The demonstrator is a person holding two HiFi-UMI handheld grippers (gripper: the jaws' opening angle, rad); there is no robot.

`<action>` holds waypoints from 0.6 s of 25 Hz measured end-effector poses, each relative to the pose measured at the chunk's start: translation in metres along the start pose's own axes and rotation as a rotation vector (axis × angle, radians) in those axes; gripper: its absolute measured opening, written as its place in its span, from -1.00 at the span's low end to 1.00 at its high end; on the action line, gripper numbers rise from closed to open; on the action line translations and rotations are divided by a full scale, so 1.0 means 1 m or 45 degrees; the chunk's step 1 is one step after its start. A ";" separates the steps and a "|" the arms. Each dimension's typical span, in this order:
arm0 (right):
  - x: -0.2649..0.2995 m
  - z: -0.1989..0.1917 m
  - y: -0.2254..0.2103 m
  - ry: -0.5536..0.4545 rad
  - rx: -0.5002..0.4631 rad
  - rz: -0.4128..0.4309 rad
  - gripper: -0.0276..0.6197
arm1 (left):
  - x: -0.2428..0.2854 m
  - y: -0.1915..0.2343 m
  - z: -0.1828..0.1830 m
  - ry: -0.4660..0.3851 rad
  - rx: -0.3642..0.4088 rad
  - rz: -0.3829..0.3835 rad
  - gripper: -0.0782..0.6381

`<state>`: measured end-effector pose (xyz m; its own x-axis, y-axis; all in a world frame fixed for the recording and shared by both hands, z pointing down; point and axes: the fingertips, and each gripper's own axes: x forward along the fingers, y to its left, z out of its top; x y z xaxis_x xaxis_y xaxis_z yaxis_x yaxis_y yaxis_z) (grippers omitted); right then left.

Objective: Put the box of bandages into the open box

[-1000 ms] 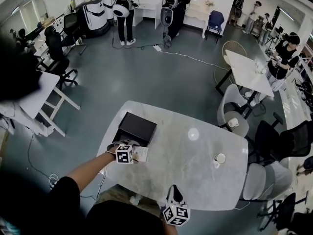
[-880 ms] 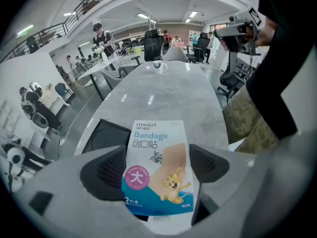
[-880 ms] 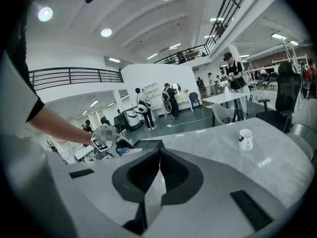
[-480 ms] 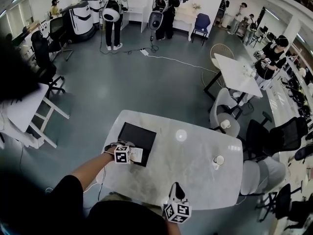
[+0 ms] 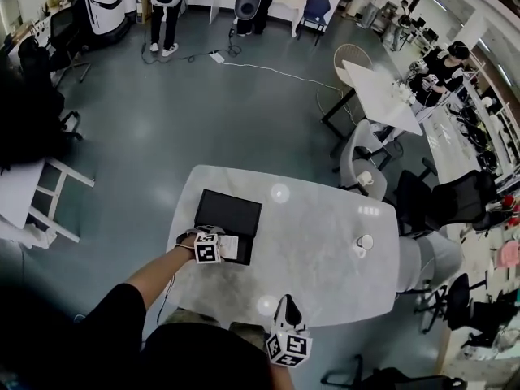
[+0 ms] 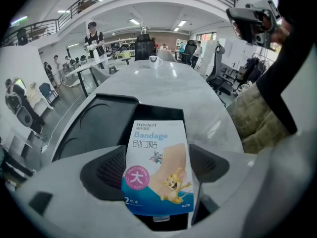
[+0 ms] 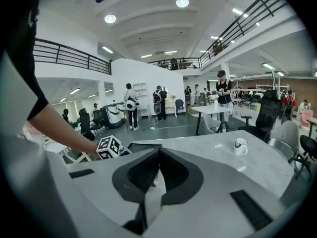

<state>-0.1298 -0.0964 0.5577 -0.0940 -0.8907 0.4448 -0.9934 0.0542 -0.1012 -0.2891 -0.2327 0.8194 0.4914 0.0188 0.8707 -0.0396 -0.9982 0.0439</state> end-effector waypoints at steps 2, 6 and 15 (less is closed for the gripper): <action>-0.006 -0.009 0.008 0.026 0.010 -0.043 -0.88 | 0.004 0.003 -0.005 -0.005 0.043 0.002 0.36; -0.018 -0.020 0.015 0.037 0.006 -0.119 -0.88 | 0.014 0.010 -0.008 -0.012 0.103 -0.008 0.36; -0.022 -0.022 0.024 0.041 0.013 -0.202 -0.88 | 0.025 0.013 -0.006 -0.063 0.132 0.006 0.36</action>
<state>-0.1531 -0.0651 0.5652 0.0617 -0.8727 0.4844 -0.9952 -0.0906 -0.0364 -0.2829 -0.2444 0.8444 0.5338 0.0140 0.8455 0.0473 -0.9988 -0.0133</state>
